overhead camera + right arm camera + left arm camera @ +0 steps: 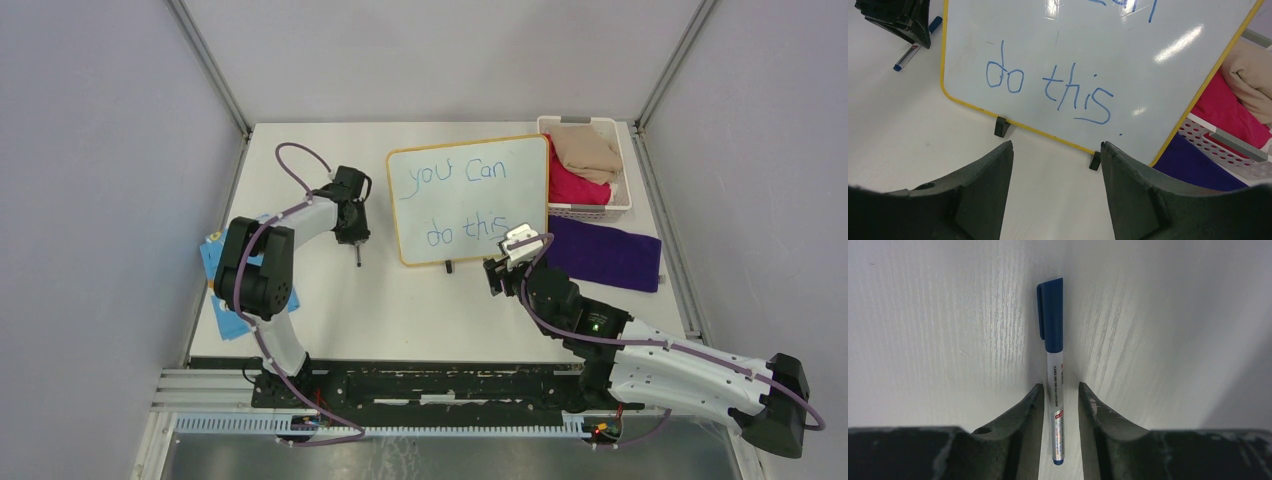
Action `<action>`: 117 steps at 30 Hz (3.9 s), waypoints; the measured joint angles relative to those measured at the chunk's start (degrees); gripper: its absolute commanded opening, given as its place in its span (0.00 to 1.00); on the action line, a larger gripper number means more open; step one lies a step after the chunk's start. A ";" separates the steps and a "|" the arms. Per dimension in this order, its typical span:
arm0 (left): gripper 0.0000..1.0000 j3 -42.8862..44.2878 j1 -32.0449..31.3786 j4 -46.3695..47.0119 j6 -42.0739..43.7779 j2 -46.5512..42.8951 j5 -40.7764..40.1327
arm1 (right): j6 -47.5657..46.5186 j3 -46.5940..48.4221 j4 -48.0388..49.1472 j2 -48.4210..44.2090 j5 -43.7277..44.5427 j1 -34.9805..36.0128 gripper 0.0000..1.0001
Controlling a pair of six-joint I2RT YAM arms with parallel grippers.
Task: Write a sentence on the whiteboard
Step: Place the whiteboard marker at the center of the board, then move the whiteboard to the center of the board.
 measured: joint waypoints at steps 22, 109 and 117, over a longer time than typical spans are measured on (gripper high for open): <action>1.00 -13.03 -6.10 7.85 -2.49 -41.97 -10.21 | 1.05 3.04 -1.38 6.27 -4.09 -3.78 0.67; 0.98 -16.94 -14.27 12.98 0.35 -50.23 -14.01 | 13.35 13.62 16.76 53.99 -20.70 -23.58 0.54; 0.97 -16.96 -14.32 13.00 0.35 -50.23 -14.05 | 13.31 13.51 16.31 52.54 -21.22 -23.54 0.54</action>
